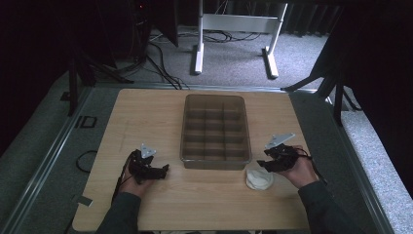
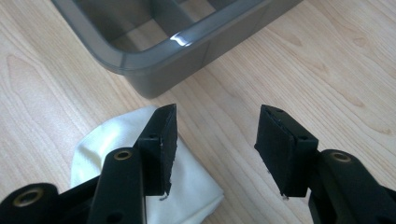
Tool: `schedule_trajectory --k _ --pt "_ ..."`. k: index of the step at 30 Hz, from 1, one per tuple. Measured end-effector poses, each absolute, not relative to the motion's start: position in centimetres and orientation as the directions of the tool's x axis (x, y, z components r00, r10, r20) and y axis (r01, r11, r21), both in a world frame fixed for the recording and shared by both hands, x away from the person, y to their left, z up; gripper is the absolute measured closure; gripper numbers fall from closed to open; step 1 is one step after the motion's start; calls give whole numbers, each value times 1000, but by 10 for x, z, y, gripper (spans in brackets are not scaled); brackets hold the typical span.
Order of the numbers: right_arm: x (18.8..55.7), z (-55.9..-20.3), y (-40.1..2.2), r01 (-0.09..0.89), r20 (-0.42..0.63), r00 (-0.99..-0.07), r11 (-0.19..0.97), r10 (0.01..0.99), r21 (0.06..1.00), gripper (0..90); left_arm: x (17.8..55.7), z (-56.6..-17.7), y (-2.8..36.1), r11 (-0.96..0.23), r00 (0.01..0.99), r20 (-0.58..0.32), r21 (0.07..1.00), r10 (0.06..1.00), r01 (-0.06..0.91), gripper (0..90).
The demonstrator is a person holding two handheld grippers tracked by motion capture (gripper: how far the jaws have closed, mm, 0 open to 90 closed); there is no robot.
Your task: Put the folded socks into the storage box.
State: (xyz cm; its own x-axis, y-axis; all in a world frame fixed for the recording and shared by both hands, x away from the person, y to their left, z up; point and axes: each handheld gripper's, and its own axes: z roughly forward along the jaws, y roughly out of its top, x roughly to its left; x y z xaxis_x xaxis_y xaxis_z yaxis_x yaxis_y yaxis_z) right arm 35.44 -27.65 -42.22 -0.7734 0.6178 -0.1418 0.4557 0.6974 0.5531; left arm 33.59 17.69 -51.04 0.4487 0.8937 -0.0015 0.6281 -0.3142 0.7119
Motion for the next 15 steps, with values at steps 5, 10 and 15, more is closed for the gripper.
schedule_trajectory --k 5,10,15 --pt "352 -423 -273 445 -139 -788 711 600 545 467 336 -510 177 -314 449 -2 712 894 628 66" --pt "349 -423 -272 439 -138 -798 722 587 535 464 336 -510 177 -314 449 -2 712 894 628 66" --pt "347 -423 -271 441 -138 -801 729 583 523 460 336 -510 177 -314 449 -2 712 894 628 66"
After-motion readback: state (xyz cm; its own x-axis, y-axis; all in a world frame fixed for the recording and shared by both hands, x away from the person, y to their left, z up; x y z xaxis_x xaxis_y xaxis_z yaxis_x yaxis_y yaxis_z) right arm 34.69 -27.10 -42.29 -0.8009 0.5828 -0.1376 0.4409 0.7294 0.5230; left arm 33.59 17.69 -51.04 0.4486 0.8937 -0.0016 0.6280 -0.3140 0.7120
